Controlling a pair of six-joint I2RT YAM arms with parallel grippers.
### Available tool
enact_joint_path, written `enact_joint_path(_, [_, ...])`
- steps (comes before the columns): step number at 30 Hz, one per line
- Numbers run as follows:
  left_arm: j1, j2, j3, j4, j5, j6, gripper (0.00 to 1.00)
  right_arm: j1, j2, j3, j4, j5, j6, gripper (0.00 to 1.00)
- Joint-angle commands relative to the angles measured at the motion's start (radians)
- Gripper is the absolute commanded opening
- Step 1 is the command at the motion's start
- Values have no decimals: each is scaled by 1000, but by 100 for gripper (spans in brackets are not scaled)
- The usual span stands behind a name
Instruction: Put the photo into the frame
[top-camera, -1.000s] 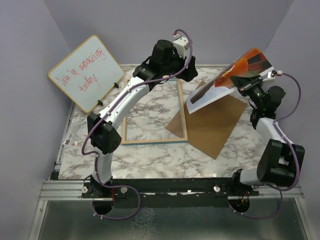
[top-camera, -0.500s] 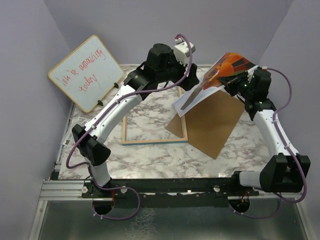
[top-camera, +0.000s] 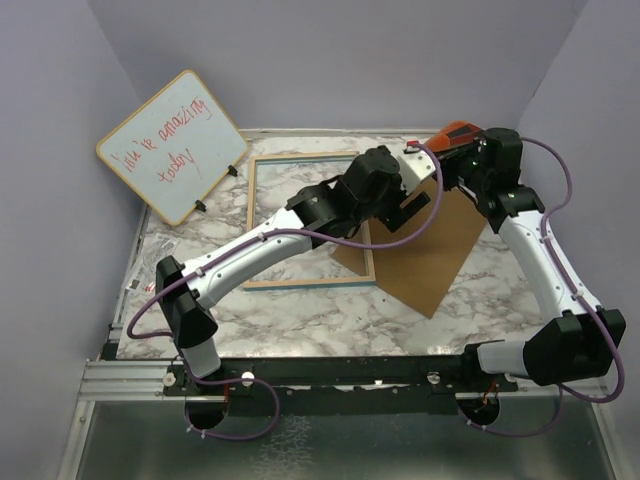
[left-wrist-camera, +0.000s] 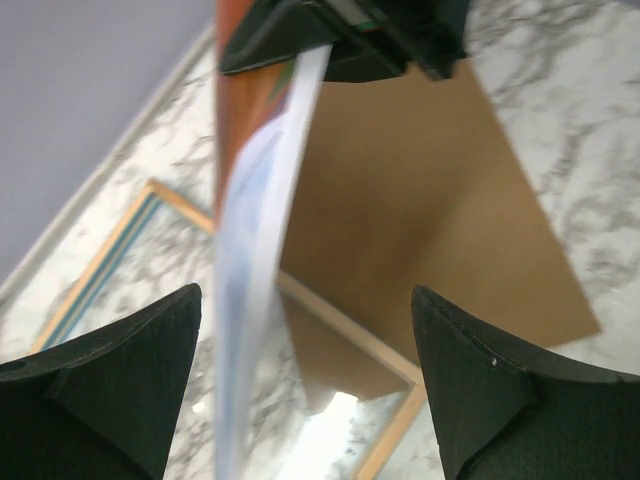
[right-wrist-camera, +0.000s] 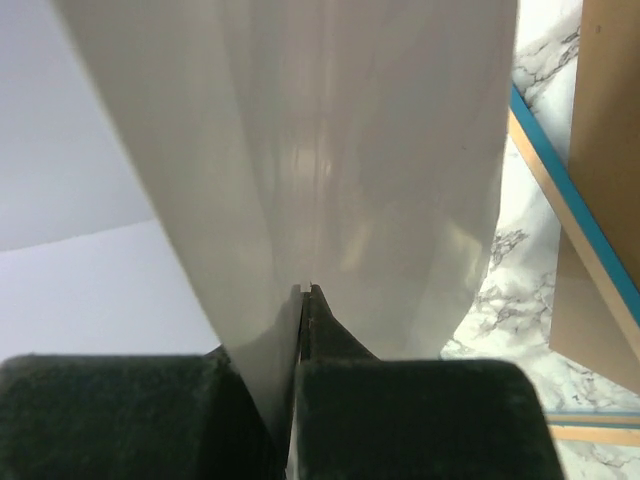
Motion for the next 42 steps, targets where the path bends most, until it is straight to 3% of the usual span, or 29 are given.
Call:
enact_joint_path(1, [-36, 20, 8, 19, -450, 76, 86, 21, 17, 35, -76, 43, 27, 1])
enact_joint_path(3, [-40, 30, 20, 20, -505, 88, 85, 23, 21, 36, -77, 41, 26, 1])
enact_joint_path(7, [-42, 30, 20, 20, -460, 105, 79, 23, 36, 44, -78, 29, 23, 1])
enact_joint_path(13, [-46, 32, 13, 3, -397, 81, 54, 23, 65, 71, -82, 9, 22, 1])
enact_joint_path(18, [-47, 56, -10, -18, -386, 78, 59, 25, 86, 101, -77, -26, 26, 0])
enact_joint_path(23, [-45, 92, 14, -35, -396, 67, 55, 25, 92, 120, -84, -57, 22, 0])
enact_joint_path(30, [-45, 131, 74, -65, -398, 48, 31, 28, 85, 112, -90, -94, 24, 1])
enact_joint_path(34, [-45, 129, 100, -82, -409, 44, 11, 27, 82, 107, -96, -80, 17, 0])
enact_joint_path(39, [-45, 119, 119, -104, -414, 38, 0, 28, 91, 106, -98, -75, 6, 1])
enact_joint_path(42, [-45, 115, 116, -111, -408, 38, 0, 26, 93, 107, -91, -73, 0, 5])
